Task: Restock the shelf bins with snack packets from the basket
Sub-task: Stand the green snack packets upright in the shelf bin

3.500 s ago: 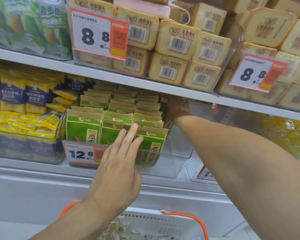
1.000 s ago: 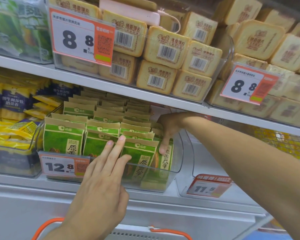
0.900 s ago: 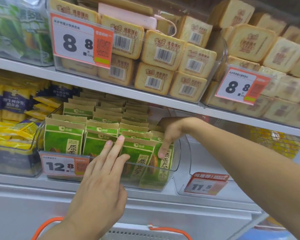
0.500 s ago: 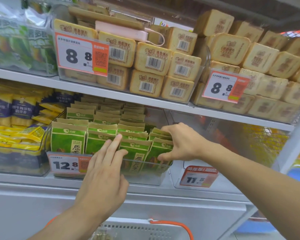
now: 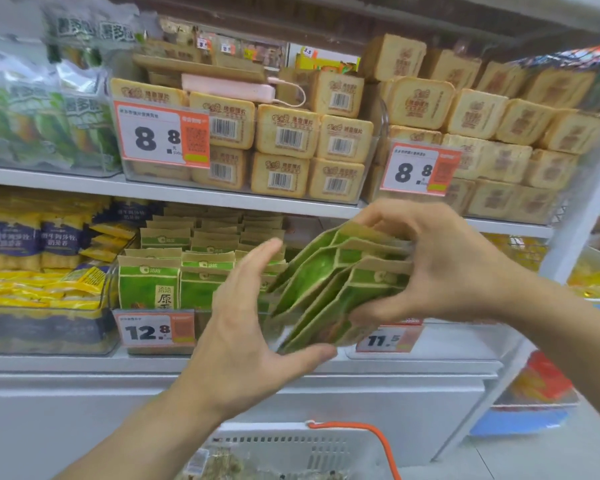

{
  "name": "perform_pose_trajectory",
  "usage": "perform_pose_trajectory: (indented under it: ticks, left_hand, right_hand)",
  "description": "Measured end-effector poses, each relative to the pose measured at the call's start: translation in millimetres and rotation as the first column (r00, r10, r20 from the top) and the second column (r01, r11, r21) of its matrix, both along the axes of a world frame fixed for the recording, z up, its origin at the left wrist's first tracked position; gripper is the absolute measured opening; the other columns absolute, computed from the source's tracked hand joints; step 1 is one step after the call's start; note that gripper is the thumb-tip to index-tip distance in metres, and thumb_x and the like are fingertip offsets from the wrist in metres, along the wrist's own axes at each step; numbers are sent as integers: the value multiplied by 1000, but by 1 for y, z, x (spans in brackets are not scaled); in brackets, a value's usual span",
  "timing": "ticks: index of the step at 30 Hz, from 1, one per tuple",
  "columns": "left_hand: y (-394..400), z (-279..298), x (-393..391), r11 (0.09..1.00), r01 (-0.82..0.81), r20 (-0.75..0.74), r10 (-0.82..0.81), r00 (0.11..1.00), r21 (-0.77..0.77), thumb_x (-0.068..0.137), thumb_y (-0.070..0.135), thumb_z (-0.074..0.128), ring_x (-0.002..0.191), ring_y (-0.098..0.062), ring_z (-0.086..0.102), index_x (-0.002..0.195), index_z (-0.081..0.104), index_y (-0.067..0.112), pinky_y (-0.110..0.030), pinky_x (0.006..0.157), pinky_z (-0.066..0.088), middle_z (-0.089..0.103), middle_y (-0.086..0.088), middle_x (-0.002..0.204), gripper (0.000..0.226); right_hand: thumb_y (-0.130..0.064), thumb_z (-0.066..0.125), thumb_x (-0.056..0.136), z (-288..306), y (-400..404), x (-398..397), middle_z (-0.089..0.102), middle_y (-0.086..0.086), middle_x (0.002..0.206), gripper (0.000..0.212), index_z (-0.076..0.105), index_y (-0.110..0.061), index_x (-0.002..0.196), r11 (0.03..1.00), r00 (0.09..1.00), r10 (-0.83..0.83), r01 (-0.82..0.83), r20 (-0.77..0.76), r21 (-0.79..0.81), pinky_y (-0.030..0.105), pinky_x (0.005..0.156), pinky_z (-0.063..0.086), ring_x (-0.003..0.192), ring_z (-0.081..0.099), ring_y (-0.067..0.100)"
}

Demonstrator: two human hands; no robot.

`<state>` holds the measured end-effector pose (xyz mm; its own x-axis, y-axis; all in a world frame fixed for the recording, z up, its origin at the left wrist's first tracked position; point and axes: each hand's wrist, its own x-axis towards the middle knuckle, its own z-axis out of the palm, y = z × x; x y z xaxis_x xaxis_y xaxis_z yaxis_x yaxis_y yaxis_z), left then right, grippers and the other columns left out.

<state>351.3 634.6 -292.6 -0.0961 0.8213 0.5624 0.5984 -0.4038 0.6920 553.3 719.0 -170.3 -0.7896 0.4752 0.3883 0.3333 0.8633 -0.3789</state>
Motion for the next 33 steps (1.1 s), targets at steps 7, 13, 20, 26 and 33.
perform_pose_trajectory:
  ticks: [7, 13, 20, 26, 33]
  left_hand:
    - [-11, -20, -14, 934, 90, 137, -44, 990, -346, 60, 31, 94, 88, -4, 71, 108, 59, 31, -30, 73, 60, 72, 16, 97, 59]
    - [-12, -43, -37, 817, 96, 62, -74, 995, -568, 62, 33, 92, 82, -12, 73, 105, 57, 28, -32, 63, 61, 72, 10, 95, 56]
    - [0, -63, -37, 729, 123, 72, -101, 992, -674, 62, 38, 91, 86, -5, 71, 107, 57, 32, -30, 73, 60, 73, 14, 95, 56]
    - [7, -75, -39, 648, 208, 136, -160, 978, -732, 67, 35, 90, 91, -3, 71, 111, 58, 33, -26, 82, 57, 73, 16, 100, 54]
    - [15, -83, -41, 613, 207, 166, -125, 978, -763, 68, 37, 89, 92, 0, 70, 110, 58, 34, -27, 87, 56, 72, 19, 102, 52]
  right_hand:
    - [-23, 95, 58, -48, 38, -23, 71, -2, 113, 68, 64, -16, 119, 912, 966, 179, -91, 188, -401, 42, 92, 55, 105, 68, 15]
    - [-31, 82, 77, -69, 108, -18, 71, -3, 117, 45, 67, -19, 118, 917, 988, -16, 76, 154, -392, 31, 101, 51, 110, 66, 9]
    - [-44, 79, 79, -91, 172, -95, 62, 5, 128, 67, 55, -15, 135, 969, 821, -223, 243, 525, 32, 39, 99, 51, 114, 60, 23]
    - [-32, 92, 65, -124, 215, -154, 52, 12, 142, 98, 42, -13, 147, 942, 682, -319, 302, 658, 143, 41, 99, 51, 122, 56, 31]
    - [-33, 95, 56, -146, 240, -174, 47, 8, 148, 106, 43, -20, 148, 902, 608, -386, 406, 694, 146, 42, 101, 50, 128, 53, 28]
